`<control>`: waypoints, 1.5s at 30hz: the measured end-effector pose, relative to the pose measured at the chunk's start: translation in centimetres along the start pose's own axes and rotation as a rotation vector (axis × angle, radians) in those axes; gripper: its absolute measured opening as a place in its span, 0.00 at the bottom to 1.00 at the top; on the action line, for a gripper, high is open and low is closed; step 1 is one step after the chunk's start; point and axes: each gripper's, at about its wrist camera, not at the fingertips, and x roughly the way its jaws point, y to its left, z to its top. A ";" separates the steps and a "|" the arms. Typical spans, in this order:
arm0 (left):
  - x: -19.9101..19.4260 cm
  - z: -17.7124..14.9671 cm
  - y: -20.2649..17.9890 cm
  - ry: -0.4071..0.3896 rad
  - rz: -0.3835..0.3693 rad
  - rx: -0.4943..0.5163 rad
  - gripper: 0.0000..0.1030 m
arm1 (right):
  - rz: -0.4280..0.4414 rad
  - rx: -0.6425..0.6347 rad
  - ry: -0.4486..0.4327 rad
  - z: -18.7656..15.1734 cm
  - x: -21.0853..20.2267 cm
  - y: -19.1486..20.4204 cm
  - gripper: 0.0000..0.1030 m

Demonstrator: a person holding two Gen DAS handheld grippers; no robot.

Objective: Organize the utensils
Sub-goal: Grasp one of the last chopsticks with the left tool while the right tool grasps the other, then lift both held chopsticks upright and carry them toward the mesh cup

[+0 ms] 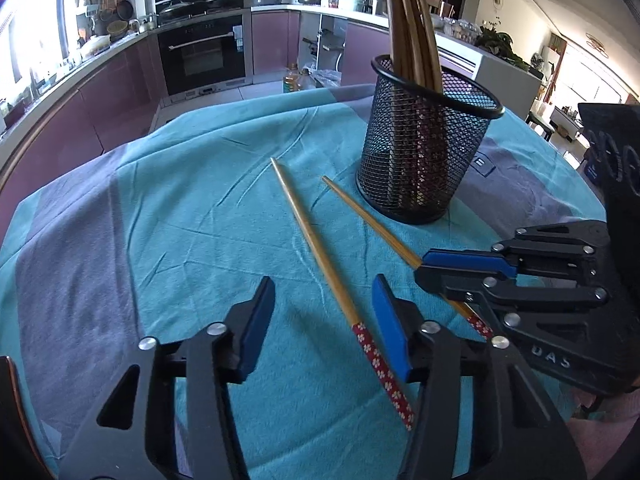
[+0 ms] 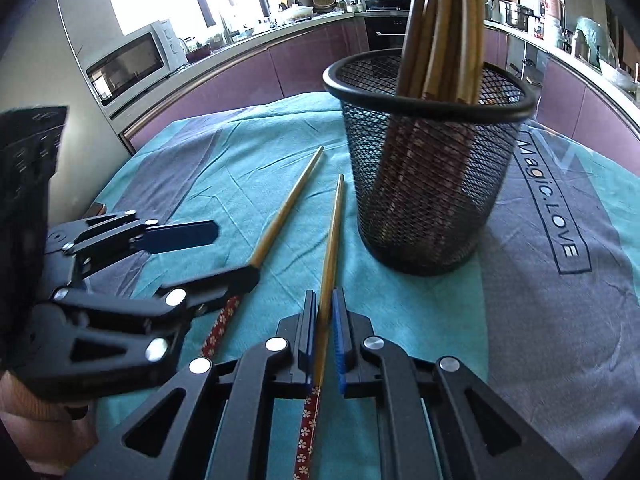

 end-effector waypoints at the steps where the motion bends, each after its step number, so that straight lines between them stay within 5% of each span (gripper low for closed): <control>1: 0.3 0.3 0.0 0.008 0.001 -0.002 0.41 | -0.002 0.000 0.000 -0.1 -0.1 0.0 0.07; 23: 3.5 3.3 0.6 0.039 0.033 -0.059 0.07 | 0.009 0.009 -0.019 -0.1 0.1 -0.5 0.06; 45: 0.3 -1.2 -0.4 0.062 -0.022 -0.064 0.09 | 0.095 -0.008 0.010 -0.9 -0.4 0.2 0.07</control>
